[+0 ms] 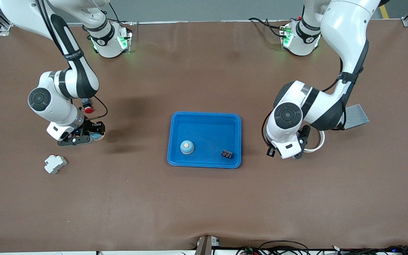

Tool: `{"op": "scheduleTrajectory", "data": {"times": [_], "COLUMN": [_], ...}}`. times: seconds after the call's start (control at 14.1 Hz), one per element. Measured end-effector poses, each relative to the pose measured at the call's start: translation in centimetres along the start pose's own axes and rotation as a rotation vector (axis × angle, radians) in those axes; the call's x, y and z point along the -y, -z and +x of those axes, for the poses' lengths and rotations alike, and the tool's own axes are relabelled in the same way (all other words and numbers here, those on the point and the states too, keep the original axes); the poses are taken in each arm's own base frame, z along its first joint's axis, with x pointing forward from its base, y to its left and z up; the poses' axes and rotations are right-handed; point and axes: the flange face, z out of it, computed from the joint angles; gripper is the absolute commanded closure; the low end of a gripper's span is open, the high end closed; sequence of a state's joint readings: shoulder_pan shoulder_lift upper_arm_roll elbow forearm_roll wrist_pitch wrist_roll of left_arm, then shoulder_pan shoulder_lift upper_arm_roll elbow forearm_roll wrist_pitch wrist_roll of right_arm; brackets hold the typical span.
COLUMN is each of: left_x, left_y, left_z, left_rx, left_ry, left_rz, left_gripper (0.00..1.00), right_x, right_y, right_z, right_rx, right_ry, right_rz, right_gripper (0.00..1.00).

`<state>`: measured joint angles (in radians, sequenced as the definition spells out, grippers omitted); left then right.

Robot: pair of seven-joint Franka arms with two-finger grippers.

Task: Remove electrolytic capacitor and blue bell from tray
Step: 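Carry the bell with the right gripper while the left gripper carries the capacitor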

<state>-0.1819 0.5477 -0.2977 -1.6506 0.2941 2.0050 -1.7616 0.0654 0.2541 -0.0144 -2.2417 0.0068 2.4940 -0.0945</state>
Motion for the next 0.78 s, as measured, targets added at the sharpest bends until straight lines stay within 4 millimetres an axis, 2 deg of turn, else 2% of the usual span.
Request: {"op": "scheduleTrajectory", "data": {"times": [0.14,0.43,0.64,0.78], "left_x": [1.1,4.2,7.0,8.4], "left_y": [-2.6,-6.5,-9.8,-11.4], "left_z": [2.2,10.2,15.8,18.3], "left_rx": [0.005,0.038,0.082,0.105], "left_ry": [-0.009,-0.049,-0.061,-0.047], "left_rz": [0.055,0.139,0.187,0.199], "left_gripper": [1.0,1.0,1.0,1.0], "right_x": [-0.9,-1.3,-1.2,-1.2], "right_y": [-1.5,-4.9,-6.3,-6.7], "right_z": [-0.2,-0.5,-0.5,-0.5], "right_rx": [-0.004,0.01,0.007,0.003], "right_ry": [0.003,0.004,0.005,0.005], "right_rz": [-0.001,0.0,-0.001,-0.001], "right_gripper": [1.0,1.0,1.0,1.0]}}
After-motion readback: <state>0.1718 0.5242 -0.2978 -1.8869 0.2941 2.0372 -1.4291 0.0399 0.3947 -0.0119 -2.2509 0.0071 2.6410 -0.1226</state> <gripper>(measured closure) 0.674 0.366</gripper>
